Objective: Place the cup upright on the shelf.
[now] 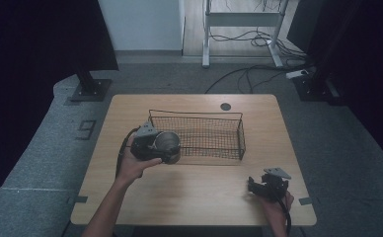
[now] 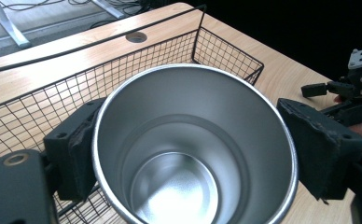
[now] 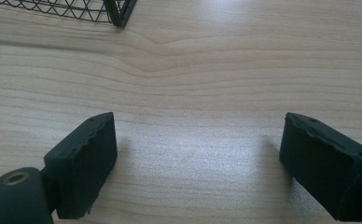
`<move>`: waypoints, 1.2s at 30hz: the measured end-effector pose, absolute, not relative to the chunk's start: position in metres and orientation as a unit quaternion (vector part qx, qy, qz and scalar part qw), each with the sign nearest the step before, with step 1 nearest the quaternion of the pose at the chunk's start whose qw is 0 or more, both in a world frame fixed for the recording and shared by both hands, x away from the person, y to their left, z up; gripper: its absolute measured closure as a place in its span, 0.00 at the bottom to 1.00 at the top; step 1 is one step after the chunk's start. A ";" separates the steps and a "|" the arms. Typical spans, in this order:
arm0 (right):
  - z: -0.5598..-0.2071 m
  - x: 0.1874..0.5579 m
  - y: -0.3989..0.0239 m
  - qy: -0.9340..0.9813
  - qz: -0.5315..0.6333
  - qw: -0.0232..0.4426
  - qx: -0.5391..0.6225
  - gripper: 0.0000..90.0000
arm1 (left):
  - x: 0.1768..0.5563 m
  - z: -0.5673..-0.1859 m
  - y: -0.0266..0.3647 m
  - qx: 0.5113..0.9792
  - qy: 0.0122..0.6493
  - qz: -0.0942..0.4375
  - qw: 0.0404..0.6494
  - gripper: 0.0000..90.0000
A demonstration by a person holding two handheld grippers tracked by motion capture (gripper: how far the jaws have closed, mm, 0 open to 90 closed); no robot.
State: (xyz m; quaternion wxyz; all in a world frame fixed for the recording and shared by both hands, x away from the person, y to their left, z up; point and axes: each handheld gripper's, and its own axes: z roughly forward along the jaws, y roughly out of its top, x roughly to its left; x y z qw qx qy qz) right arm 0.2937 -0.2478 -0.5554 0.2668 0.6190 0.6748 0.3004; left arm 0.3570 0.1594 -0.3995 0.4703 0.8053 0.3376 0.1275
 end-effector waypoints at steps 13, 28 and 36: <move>-0.555 0.294 -0.248 0.673 0.299 0.266 0.622 0.13 | 0.366 -0.396 0.160 0.802 0.342 0.124 0.474 0.16; -0.555 0.294 -0.248 0.674 0.299 0.267 0.621 0.13 | 0.379 -0.390 0.160 0.800 0.343 0.120 0.478 0.16; -0.556 0.294 -0.248 0.673 0.300 0.269 0.620 0.13 | 0.385 -0.389 0.160 0.799 0.344 0.114 0.480 0.16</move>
